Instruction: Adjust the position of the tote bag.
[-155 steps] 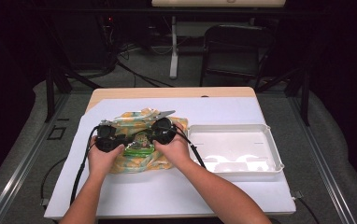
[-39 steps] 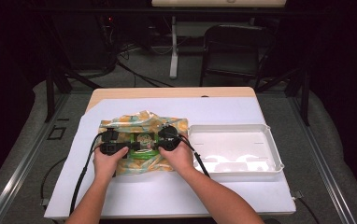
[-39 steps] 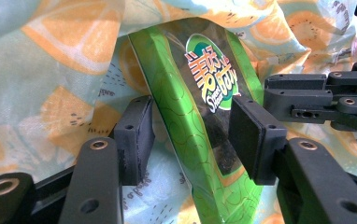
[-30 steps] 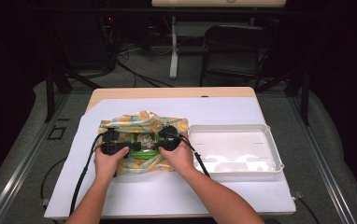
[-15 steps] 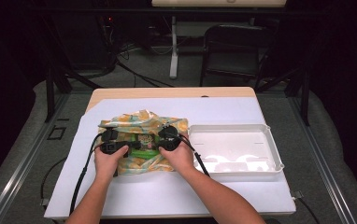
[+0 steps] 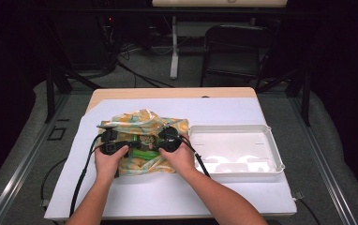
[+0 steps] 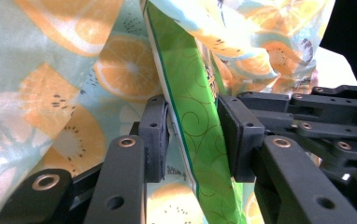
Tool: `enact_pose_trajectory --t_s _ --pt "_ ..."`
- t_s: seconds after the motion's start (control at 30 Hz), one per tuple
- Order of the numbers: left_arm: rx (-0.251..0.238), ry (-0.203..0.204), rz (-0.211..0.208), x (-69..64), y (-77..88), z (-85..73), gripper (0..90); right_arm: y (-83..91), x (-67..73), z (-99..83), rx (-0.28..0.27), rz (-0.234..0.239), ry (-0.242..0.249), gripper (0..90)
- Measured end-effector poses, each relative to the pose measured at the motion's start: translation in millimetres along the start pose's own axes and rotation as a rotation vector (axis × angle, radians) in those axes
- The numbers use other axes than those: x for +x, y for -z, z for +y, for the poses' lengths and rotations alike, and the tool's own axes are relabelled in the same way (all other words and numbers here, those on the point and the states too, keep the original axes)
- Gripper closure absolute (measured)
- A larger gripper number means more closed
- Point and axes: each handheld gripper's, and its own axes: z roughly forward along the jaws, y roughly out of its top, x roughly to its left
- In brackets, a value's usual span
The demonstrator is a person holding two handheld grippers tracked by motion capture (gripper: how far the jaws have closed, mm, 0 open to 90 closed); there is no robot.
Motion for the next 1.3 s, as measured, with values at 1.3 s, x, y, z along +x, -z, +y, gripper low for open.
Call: enact_pose_trajectory --t_s 1.3 --pt "-0.041 0.148 -0.043 7.7 12.3 -0.3 72.7 34.7 20.8 -38.0 -0.064 -0.001 0.169 70.3"
